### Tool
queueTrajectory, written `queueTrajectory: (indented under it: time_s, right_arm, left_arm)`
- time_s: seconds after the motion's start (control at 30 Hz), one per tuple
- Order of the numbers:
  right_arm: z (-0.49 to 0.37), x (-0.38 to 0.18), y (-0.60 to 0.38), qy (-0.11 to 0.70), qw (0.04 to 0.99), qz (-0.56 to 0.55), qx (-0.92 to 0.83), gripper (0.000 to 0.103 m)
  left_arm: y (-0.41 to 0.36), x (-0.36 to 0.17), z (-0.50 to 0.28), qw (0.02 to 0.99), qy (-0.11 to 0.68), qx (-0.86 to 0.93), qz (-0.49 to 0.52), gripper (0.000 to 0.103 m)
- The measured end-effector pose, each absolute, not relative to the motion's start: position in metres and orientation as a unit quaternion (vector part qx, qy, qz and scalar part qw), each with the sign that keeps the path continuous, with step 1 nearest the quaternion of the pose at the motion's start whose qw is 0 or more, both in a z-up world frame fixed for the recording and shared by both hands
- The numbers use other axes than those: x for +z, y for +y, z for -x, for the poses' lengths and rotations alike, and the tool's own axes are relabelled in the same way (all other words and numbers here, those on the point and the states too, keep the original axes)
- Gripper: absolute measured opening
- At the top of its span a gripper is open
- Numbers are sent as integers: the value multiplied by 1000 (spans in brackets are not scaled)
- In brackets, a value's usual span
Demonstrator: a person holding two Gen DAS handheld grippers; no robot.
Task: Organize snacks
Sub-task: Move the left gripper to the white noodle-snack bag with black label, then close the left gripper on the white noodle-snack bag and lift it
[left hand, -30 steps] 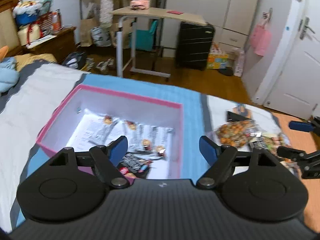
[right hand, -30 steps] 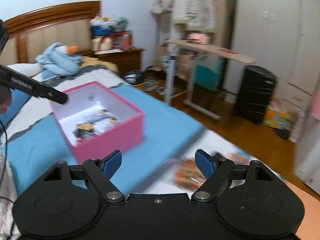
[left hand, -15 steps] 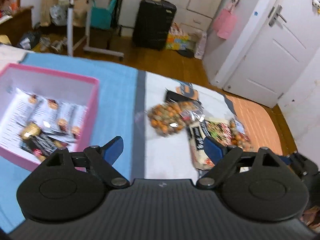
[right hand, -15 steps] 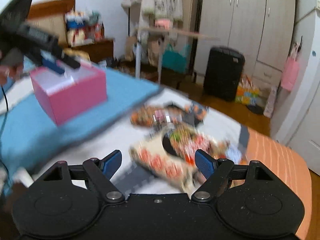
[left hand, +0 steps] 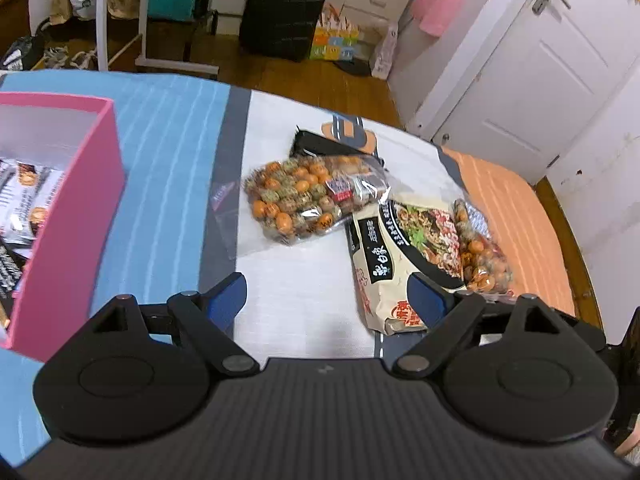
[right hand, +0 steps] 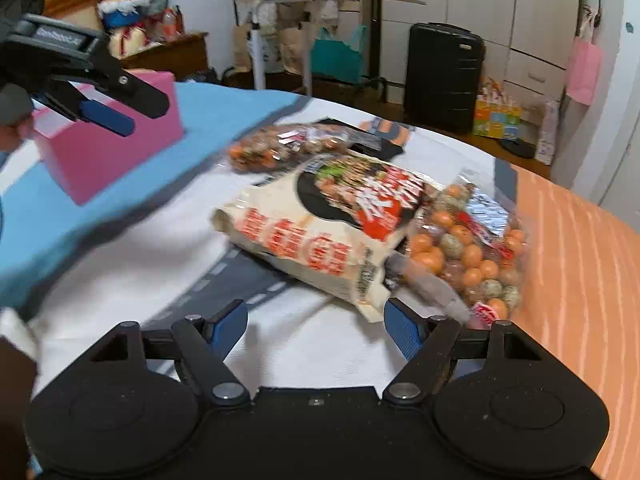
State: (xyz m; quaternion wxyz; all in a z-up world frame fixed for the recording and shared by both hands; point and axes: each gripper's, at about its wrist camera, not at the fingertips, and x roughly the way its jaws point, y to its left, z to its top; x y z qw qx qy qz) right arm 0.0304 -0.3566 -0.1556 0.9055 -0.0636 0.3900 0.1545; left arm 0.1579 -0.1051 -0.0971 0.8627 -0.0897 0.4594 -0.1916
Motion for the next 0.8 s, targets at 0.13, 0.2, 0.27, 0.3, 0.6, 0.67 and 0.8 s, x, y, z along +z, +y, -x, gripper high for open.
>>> queueTrajectory:
  time_s: [0.13,0.2,0.27,0.3,0.6,0.67,0.8]
  right_arm:
    - [-36,-166,-360,399,903,69,143,79]
    - [-36,-170,-362,394,906,55,146,79]
    - [-39,-172,-364,391,907,48,152,79]
    - [-42,-174,-364,388,908,47,154,79]
    - [-64,-185,-360,362,921,8,146,92]
    - [-64,-190,-355,357,923,23,143,94]
    - [-67,-193,-351,353,926,17,129,96]
  left_arm:
    - [-116,-113,-167,859,465,-194,90,88]
    - [-123,-122,-173,854,474,-196,85,87]
    - [-132,-130,-178,849,481,-206,77,87]
    - [-138,-134,-181,844,486,-215,70,87]
    - [-174,-156,-206,830,491,-248,91,84]
    - [-182,-165,-210,828,496,-244,89,83]
    - [-181,-180,-210,814,500,-264,130,81]
